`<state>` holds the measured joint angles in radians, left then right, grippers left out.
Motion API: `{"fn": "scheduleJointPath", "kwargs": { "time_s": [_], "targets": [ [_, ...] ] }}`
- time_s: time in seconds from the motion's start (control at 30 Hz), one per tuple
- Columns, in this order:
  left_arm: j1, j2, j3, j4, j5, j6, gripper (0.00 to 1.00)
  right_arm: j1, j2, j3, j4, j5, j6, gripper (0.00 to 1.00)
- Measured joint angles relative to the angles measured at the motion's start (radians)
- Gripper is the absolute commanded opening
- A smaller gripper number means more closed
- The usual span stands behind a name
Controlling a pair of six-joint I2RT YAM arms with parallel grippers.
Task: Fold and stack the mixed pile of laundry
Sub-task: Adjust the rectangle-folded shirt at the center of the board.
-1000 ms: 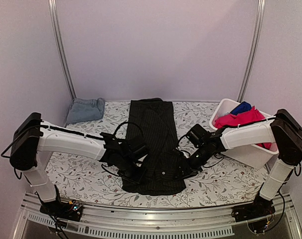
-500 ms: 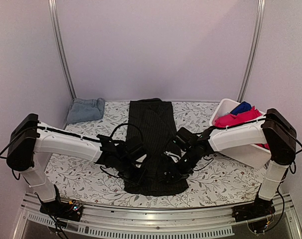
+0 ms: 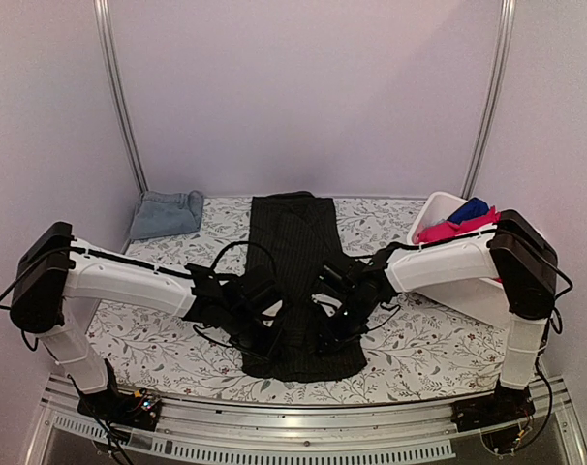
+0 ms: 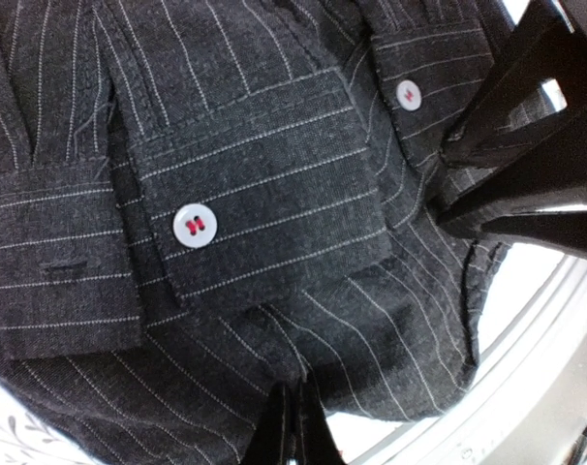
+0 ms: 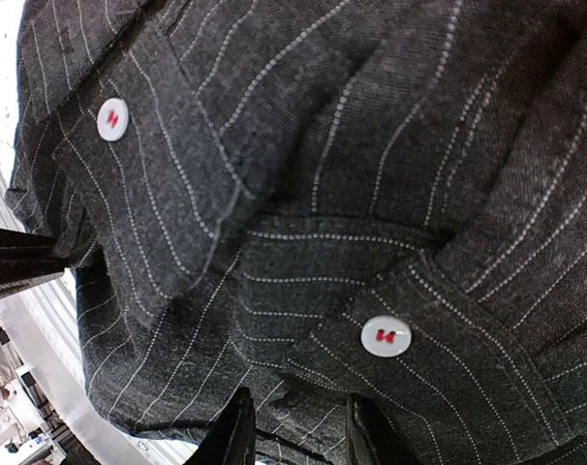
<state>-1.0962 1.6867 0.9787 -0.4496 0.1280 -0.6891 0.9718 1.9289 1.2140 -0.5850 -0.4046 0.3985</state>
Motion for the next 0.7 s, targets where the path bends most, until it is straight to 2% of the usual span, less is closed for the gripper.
{"fn": "scheduleJointPath", "kwargs": {
  "time_s": [0.17, 0.3, 0.33, 0.6, 0.63, 0.7],
  "targets": [
    [0.001, 0.0, 0.0, 0.003, 0.003, 0.0, 0.0, 0.01, 0.008, 0.012, -0.014, 0.017, -0.008, 0.19],
    [0.001, 0.0, -0.002, 0.003, 0.004, 0.0, 0.0, 0.013, 0.01, 0.012, -0.021, 0.029, -0.015, 0.01],
    [0.001, 0.0, -0.004, 0.004, 0.005, 0.0, 0.0, 0.014, 0.011, 0.012, -0.026, 0.029, -0.013, 0.0],
    [0.002, -0.029, -0.013, 0.014, 0.011, 0.01, 0.0, 0.022, 0.007, 0.042, -0.032, -0.018, -0.018, 0.0],
    [0.002, -0.041, -0.013, 0.022, 0.018, 0.014, 0.03, 0.022, 0.003, 0.043, -0.022, -0.037, -0.018, 0.01],
    [0.002, -0.055, -0.013, 0.041, 0.032, 0.027, 0.16, 0.022, -0.009, 0.043, -0.01, -0.074, -0.019, 0.12]
  ]
}}
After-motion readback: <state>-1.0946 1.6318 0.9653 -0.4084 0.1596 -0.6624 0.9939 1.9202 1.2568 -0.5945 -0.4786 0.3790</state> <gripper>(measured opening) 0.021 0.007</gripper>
